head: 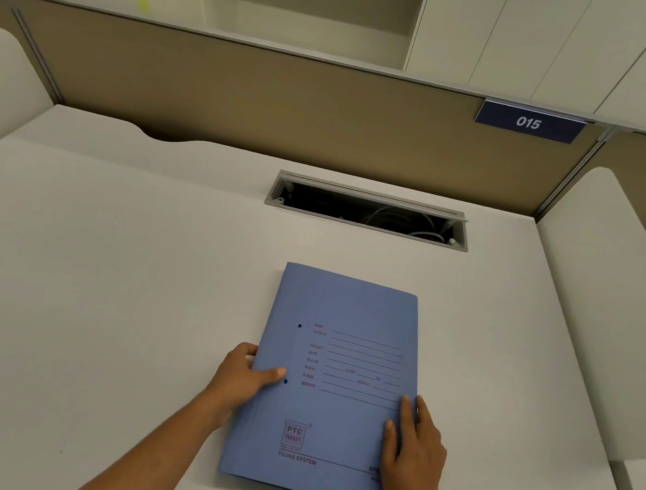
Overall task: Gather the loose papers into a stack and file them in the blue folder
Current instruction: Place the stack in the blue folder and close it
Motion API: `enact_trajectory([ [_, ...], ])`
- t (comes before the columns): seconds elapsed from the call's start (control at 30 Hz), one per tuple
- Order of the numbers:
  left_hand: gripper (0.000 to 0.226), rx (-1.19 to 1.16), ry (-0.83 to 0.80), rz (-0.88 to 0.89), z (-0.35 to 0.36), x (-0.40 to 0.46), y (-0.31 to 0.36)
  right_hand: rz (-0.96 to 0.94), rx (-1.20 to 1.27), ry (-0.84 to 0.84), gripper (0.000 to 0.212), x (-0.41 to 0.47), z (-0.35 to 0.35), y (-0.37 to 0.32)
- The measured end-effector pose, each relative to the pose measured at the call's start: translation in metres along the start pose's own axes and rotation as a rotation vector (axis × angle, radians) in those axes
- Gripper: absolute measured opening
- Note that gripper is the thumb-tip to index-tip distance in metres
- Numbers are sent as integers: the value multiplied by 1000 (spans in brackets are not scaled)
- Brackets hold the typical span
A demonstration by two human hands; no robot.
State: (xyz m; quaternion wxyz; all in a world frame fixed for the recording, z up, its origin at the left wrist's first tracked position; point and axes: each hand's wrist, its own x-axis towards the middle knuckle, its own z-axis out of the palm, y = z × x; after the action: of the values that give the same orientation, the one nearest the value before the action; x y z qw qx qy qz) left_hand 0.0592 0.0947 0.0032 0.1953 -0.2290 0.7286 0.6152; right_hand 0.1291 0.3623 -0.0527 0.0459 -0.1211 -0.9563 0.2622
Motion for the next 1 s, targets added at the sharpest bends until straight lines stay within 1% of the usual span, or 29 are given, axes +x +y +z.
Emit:
enact_trajectory([
  [0.07, 51, -50, -31, -9, 2, -3, -5, -7, 16, -8, 59, 3, 0, 2],
  [0.17, 51, -150, -35, -5, 4, -7, -13, -10, 118, -46, 49, 7, -6, 3],
  [0.23, 55, -220, -32, 6, 2, -8, -17, 28, 271, -78, 54, 11, -11, 0],
  [0.3, 73, -283, -41, 17, -6, -11, -18, 140, 513, -122, 62, 15, -19, -9],
  [0.33, 84, -298, -47, 18, -12, -10, -18, 199, 614, -156, 64, 18, -24, -16],
  [0.37, 91, -308, -49, 22, -18, -9, -19, 250, 681, -200, 64, 23, -28, -24],
  [0.4, 91, -312, -49, 32, -25, -8, -19, 286, 734, -260, 59, 28, -31, -31],
  [0.5, 75, -336, -32, 40, -52, -2, -15, 343, 890, -484, 32, 44, -27, -57],
  [0.57, 83, -319, -19, 45, -70, 3, -11, 338, 923, -553, 27, 48, -20, -74],
  [0.6, 86, -303, -11, 49, -81, 8, -7, 329, 941, -559, 26, 51, -14, -86],
  [0.63, 85, -292, 2, 53, -92, 12, -4, 322, 956, -554, 25, 55, -8, -96],
  [0.73, 55, -262, 74, 73, -128, 32, 5, 309, 986, -532, 25, 70, 16, -135],
  [0.77, 49, -250, 109, 81, -141, 39, 7, 297, 993, -529, 25, 76, 25, -149],
  [0.9, 46, -161, 227, 131, -193, 71, 21, 266, 984, -557, 28, 104, 61, -207],
  [1.0, 46, -109, 278, 152, -233, 102, 34, 243, 958, -585, 30, 129, 90, -247],
])
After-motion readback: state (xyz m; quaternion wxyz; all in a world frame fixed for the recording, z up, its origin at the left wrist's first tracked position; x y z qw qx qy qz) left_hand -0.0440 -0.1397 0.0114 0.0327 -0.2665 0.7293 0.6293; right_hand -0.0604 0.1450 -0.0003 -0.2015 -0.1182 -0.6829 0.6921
